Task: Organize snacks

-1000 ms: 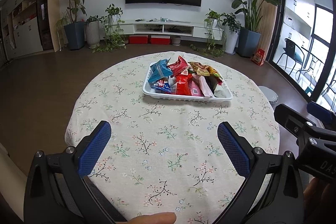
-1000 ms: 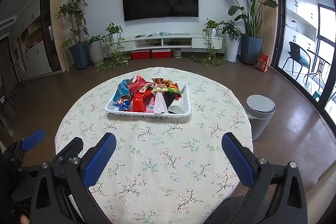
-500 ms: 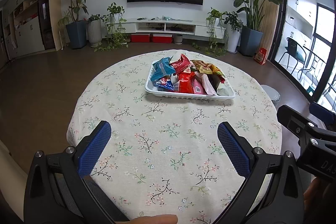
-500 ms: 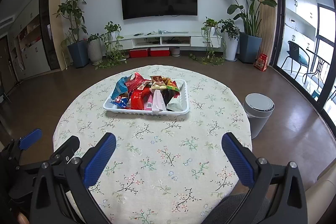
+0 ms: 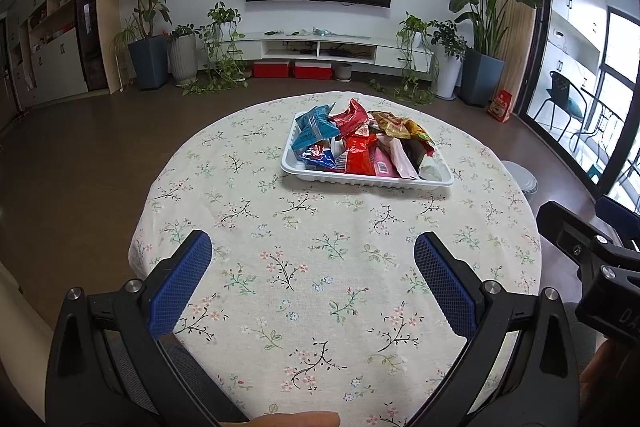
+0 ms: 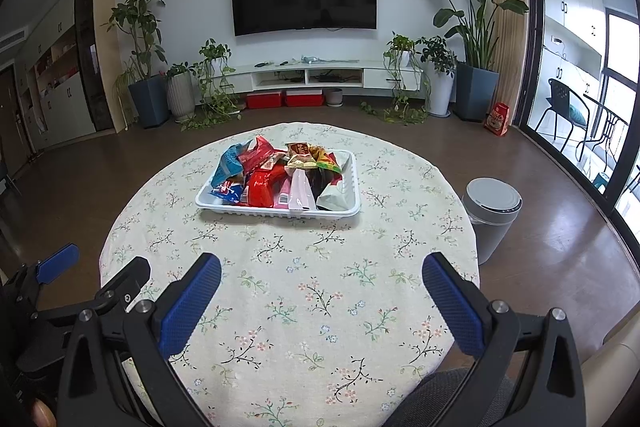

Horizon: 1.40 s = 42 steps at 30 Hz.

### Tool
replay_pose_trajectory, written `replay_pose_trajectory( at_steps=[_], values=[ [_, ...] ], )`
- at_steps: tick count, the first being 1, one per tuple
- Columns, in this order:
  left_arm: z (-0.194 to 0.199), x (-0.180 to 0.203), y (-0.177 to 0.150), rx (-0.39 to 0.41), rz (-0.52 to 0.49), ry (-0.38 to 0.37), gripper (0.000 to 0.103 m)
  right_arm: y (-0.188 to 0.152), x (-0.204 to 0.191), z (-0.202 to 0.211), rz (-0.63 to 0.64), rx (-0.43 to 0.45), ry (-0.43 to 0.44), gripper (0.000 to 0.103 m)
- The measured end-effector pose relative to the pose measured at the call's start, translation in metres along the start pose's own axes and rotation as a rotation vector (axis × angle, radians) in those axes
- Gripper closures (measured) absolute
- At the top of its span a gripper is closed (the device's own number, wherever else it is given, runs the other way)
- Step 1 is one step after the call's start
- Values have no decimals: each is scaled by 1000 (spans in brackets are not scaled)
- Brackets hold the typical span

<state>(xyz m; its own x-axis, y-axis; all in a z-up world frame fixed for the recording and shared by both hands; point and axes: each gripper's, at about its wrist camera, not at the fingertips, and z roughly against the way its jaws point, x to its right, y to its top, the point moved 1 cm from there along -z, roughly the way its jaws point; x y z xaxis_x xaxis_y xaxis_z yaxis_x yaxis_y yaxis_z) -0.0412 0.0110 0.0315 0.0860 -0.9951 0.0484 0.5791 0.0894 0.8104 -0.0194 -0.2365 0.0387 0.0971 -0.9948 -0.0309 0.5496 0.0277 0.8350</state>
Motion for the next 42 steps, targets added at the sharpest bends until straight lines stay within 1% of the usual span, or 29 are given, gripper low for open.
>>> replay_pose_trajectory(
  at_steps=[39, 42],
  values=[
    [-1, 0, 1, 4, -7, 14, 0, 2, 0, 2, 2, -2, 0, 0],
    [1, 0, 2, 18, -8, 10, 0, 0, 2, 1, 0, -4, 0, 0]
  ],
)
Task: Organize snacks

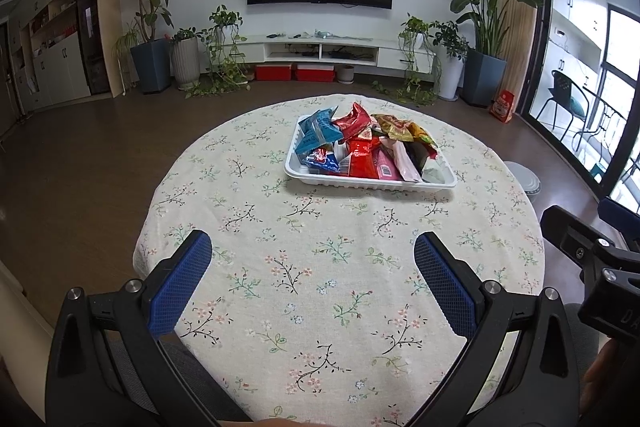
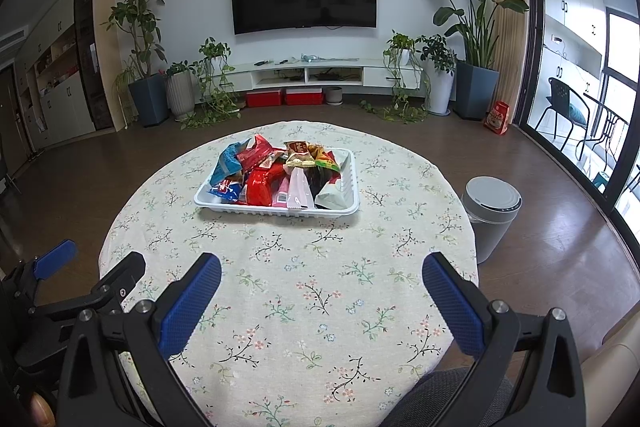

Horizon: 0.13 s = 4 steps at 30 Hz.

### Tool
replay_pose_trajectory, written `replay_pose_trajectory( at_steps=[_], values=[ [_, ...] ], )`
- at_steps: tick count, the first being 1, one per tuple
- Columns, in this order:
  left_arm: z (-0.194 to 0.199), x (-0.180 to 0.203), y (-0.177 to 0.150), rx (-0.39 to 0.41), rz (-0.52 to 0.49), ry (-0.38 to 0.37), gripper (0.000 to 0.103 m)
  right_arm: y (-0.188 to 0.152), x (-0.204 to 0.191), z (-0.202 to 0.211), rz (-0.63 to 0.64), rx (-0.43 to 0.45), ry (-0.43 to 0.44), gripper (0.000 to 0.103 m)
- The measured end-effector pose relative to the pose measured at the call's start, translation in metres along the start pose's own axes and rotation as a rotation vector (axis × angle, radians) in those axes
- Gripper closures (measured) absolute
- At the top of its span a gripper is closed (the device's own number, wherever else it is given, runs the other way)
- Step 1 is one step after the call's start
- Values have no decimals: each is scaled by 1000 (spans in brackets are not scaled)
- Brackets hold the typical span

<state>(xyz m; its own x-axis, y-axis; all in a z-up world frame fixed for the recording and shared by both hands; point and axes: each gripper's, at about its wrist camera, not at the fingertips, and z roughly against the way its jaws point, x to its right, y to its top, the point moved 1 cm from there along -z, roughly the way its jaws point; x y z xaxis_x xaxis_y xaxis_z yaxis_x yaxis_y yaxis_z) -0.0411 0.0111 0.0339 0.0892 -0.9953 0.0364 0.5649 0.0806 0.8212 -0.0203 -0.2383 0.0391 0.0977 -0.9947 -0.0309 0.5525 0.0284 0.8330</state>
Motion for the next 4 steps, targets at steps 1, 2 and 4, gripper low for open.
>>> replay_pose_trajectory(
  at_steps=[1, 2, 4],
  values=[
    [1, 0, 1, 8, -6, 1, 0, 1, -1, 0, 1, 0, 0, 0],
    [1, 1, 1, 15, -16, 9, 0, 0, -1, 0, 0, 0, 0, 0],
    [1, 2, 2, 23, -22, 14, 0, -1, 0, 0, 0, -1, -1, 0]
  ],
)
